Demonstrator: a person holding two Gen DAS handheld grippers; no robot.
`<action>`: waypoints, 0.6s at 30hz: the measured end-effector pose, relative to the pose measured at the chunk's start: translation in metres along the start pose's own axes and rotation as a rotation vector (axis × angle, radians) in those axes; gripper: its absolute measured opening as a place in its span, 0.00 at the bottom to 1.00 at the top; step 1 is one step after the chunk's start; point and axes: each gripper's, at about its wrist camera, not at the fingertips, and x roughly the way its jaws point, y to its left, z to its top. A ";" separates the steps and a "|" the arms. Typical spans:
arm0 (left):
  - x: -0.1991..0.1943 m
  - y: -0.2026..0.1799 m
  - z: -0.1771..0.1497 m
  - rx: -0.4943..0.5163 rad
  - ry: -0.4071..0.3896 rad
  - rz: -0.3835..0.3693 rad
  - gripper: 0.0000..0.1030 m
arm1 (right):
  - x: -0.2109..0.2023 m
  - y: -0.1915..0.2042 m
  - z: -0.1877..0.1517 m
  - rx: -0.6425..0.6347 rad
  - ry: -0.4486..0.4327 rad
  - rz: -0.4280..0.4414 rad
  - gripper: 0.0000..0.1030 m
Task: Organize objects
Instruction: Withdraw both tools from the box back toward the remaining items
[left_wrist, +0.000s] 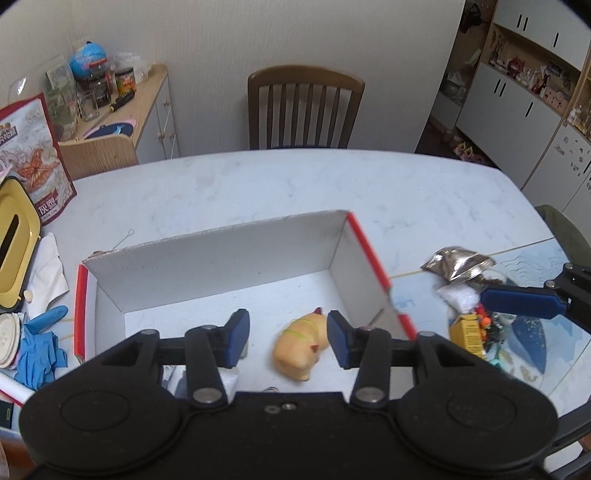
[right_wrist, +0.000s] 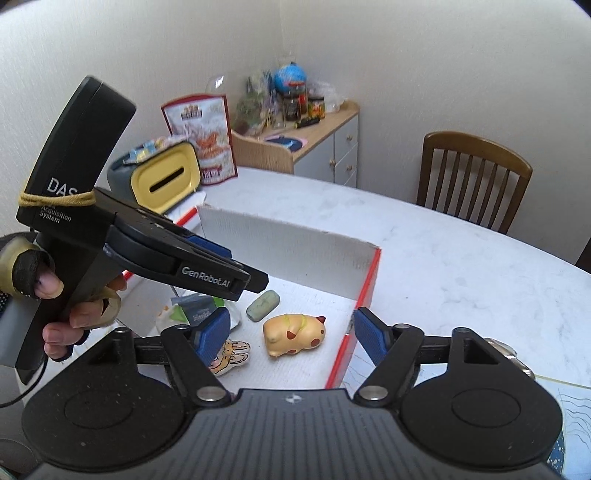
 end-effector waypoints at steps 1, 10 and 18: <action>-0.004 -0.004 -0.001 0.000 -0.008 0.002 0.45 | -0.007 -0.003 -0.002 0.005 -0.008 0.005 0.73; -0.027 -0.041 -0.008 0.002 -0.048 0.022 0.57 | -0.054 -0.033 -0.020 0.044 -0.069 0.025 0.76; -0.039 -0.082 -0.012 0.002 -0.076 0.023 0.66 | -0.096 -0.070 -0.039 0.068 -0.130 0.020 0.81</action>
